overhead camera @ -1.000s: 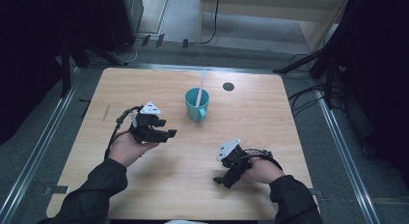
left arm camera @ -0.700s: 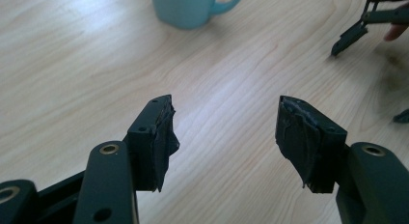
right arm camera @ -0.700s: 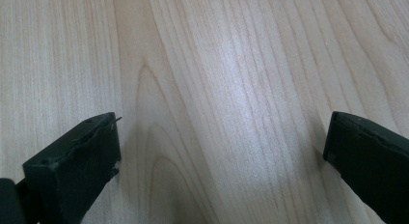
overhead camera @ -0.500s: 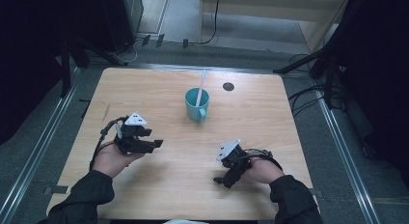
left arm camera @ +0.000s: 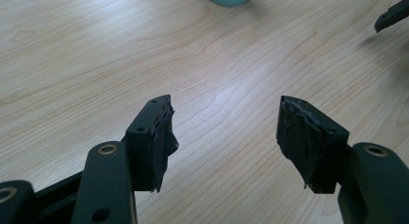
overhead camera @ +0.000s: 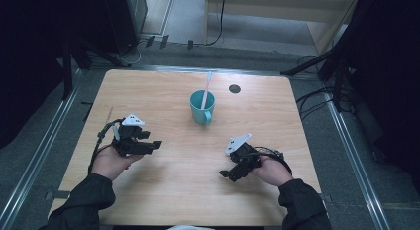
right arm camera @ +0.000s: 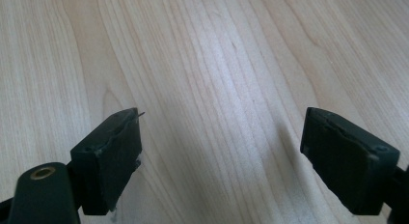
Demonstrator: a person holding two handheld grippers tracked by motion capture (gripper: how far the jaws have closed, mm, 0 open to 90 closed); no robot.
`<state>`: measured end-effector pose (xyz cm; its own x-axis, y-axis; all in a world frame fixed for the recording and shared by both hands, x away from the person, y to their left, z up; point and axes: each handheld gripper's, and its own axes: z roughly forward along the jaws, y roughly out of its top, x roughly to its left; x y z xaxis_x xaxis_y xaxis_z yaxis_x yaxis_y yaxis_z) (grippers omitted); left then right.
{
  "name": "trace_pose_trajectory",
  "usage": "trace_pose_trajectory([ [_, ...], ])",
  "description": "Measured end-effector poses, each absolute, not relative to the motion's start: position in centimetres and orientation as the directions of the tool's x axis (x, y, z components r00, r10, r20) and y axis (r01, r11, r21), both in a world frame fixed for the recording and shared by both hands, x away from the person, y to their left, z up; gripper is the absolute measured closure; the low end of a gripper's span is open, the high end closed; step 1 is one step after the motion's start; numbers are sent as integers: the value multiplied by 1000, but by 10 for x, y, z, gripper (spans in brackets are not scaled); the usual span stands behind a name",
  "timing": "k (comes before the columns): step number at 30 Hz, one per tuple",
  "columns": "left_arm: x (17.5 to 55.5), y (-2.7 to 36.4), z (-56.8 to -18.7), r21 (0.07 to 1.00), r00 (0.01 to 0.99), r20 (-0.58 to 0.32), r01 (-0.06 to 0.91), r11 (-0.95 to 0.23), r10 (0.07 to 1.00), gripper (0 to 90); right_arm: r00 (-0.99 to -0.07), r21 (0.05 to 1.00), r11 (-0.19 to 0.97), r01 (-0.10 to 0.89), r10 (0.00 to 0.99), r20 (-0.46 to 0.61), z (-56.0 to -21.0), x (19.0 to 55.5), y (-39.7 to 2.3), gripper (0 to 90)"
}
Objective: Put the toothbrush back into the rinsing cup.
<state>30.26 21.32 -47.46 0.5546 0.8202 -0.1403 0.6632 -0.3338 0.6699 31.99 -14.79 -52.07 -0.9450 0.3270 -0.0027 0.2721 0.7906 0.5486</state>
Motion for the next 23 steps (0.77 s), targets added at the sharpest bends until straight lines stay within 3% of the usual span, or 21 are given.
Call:
trace_pose_trajectory([
  [23, 306, 213, -486, 617, 551, -143, 699, -362, 822, 361, -957, 506, 829, 237, 288, -23, -523, 317, -146, 147],
])
